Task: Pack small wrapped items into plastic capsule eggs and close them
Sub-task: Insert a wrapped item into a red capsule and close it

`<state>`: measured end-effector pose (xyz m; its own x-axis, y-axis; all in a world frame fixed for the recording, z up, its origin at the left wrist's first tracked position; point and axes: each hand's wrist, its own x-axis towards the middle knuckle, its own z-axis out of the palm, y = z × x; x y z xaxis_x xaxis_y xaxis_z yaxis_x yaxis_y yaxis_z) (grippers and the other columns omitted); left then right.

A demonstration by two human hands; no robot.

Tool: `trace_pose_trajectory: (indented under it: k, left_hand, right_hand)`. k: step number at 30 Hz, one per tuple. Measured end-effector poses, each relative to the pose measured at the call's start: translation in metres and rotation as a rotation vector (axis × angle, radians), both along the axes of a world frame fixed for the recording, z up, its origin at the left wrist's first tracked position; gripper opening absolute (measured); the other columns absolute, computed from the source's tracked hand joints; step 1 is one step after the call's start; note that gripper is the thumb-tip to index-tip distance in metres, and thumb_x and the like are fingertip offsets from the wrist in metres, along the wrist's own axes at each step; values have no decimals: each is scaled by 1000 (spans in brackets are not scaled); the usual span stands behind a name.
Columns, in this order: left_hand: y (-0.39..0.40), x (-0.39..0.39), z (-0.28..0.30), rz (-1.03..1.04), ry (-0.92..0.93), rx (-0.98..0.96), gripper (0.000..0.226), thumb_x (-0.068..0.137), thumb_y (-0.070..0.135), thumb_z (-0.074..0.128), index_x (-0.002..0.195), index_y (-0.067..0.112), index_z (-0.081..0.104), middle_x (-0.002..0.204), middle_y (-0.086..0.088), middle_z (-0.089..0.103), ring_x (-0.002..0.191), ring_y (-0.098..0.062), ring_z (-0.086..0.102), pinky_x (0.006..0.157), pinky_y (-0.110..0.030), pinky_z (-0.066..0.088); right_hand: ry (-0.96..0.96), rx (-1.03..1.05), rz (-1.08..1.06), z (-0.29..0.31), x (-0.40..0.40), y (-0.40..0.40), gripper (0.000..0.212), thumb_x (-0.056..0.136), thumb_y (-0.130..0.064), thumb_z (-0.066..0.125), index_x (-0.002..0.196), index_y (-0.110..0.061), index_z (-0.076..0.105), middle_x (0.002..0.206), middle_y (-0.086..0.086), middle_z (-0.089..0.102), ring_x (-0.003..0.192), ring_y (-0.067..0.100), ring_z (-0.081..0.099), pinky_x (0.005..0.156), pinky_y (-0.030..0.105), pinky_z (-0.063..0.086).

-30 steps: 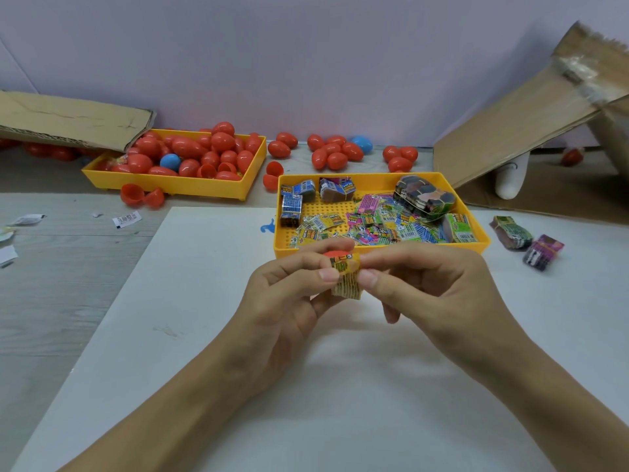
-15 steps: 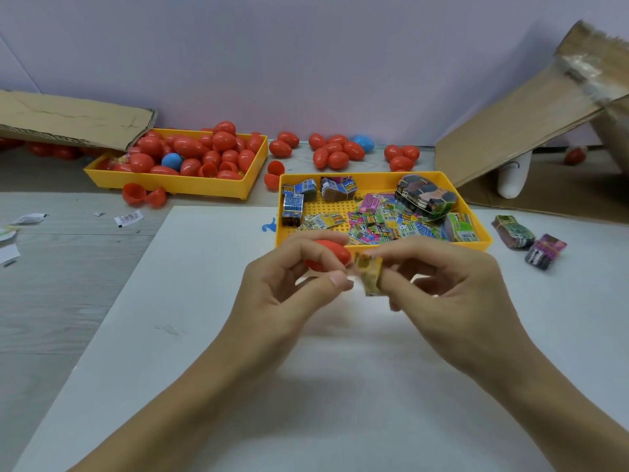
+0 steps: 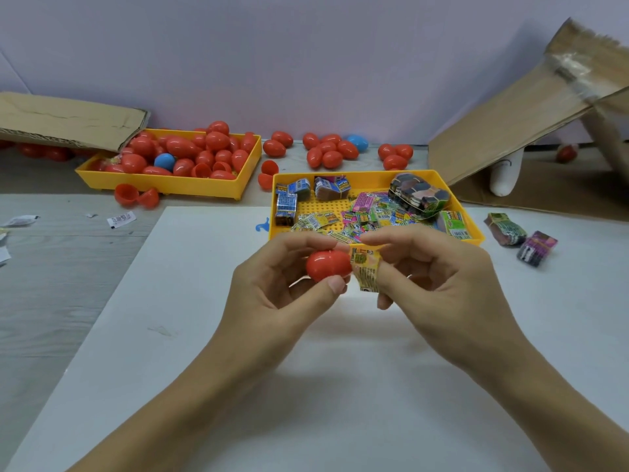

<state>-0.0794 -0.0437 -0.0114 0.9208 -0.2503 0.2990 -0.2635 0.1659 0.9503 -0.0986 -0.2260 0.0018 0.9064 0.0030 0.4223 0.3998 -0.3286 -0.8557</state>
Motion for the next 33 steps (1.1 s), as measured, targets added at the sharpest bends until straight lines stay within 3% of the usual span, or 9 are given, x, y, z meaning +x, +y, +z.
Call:
trace_pose_trajectory:
  k: [5, 10, 14, 18, 28, 30, 33]
  left_hand:
    - [0, 1, -1, 17, -13, -28, 17, 84, 21, 71, 100, 14, 71, 98, -5, 73, 87, -26, 72, 76, -26, 57]
    - [0, 1, 0, 71, -32, -10, 30, 82, 20, 77, 109, 14, 67, 98, -6, 72, 88, -26, 72, 75, -27, 58]
    - [0, 0, -1, 40, -19, -8, 27, 78, 11, 74, 104, 15, 73, 99, -6, 74, 93, -20, 72, 77, -23, 57]
    - [1, 1, -3, 19, -31, 5, 32, 80, 5, 70, 110, 16, 73, 108, -10, 71, 99, -20, 70, 81, -24, 57]
    - [2, 2, -7, -6, -40, 27, 33, 80, 16, 73, 112, 12, 72, 109, -8, 68, 100, -28, 69, 84, -41, 60]
    - [2, 1, -6, -8, -38, 29, 34, 80, 19, 71, 113, 12, 72, 109, -9, 68, 99, -29, 69, 82, -39, 60]
    - [2, 1, -6, -14, -39, 16, 34, 80, 20, 71, 113, 13, 73, 108, -9, 68, 97, -27, 69, 80, -32, 59]
  right_hand:
    - [-5, -11, 14, -1, 0, 2, 21, 83, -10, 72, 93, -28, 76, 71, -3, 69, 58, 17, 68, 48, 41, 52]
    - [11, -18, 26, -1, -1, 3, 19, 85, -9, 75, 94, -25, 77, 72, -6, 69, 55, 18, 66, 47, 38, 53]
    - [-7, 20, 41, 2, -3, 4, 15, 82, -31, 71, 95, -25, 77, 73, -4, 68, 51, 19, 63, 45, 30, 52]
    - [-21, -1, 35, 1, -2, 4, 12, 85, -26, 72, 96, -27, 76, 74, -6, 68, 50, 18, 61, 44, 30, 50]
    - [-114, -69, -31, -1, -2, 4, 16, 86, -21, 69, 98, -30, 75, 70, -16, 65, 48, 14, 57, 42, 30, 46]
    - [-123, -74, -23, 0, -3, 4, 14, 86, -26, 69, 98, -31, 74, 68, -20, 63, 49, 14, 57, 42, 30, 46]
    - [-121, -112, -30, -1, -2, 4, 16, 86, -22, 70, 97, -32, 75, 70, -18, 64, 50, 18, 56, 42, 39, 45]
